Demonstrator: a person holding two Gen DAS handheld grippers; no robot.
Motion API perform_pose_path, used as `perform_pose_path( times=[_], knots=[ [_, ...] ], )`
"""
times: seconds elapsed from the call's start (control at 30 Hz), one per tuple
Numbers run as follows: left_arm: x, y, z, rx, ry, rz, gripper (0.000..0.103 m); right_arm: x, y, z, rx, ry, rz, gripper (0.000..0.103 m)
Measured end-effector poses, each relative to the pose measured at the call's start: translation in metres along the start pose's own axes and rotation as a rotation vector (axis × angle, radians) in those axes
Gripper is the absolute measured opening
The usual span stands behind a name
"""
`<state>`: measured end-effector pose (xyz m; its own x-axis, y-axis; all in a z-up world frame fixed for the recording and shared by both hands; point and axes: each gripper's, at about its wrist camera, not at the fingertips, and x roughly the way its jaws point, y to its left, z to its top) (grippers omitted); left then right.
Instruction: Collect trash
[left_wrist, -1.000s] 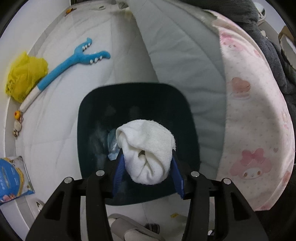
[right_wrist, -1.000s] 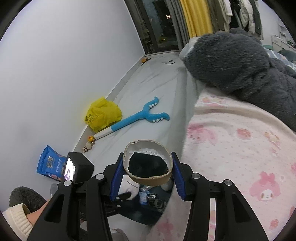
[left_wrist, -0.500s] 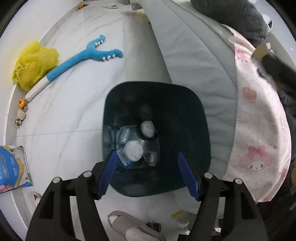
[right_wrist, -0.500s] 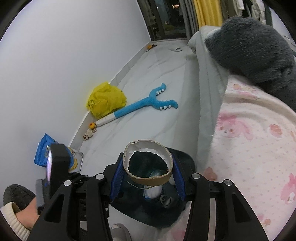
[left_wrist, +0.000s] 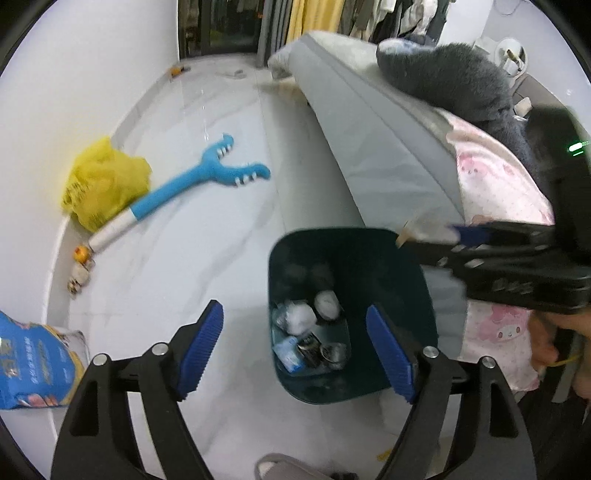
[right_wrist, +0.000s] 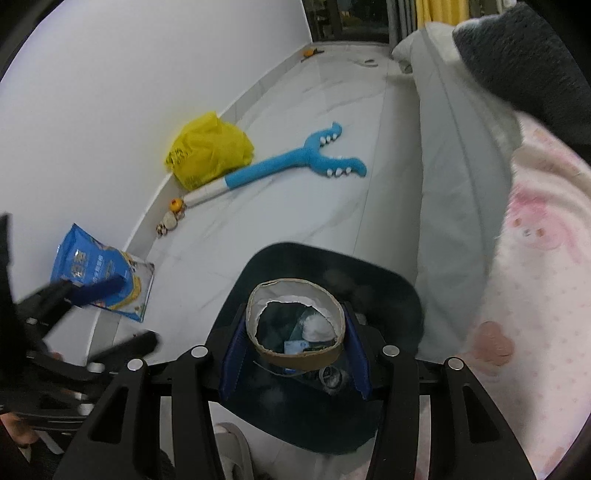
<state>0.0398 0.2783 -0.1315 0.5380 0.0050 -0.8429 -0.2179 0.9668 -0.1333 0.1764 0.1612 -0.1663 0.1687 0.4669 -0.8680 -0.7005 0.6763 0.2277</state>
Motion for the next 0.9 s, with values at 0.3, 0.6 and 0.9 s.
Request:
perform_pose_path(
  times=[0.3,0.6,0.9],
  knots=[
    [-0.052,0.005,0.008,0.025,-0.17,0.044,0.082,0.035,0.01,-0.009,-0.028,0.087,-0.03,0.05],
    [-0.099,0.003,0.018,-0.003,-0.293,0.024,0.09,0.045,0.009,-0.017,-0.022,0.114,-0.034,0.069],
    [-0.134,-0.014,0.026,-0.017,-0.41,0.045,0.095,0.016,0.012,-0.018,-0.058,0.031,-0.039,0.087]
  ],
)
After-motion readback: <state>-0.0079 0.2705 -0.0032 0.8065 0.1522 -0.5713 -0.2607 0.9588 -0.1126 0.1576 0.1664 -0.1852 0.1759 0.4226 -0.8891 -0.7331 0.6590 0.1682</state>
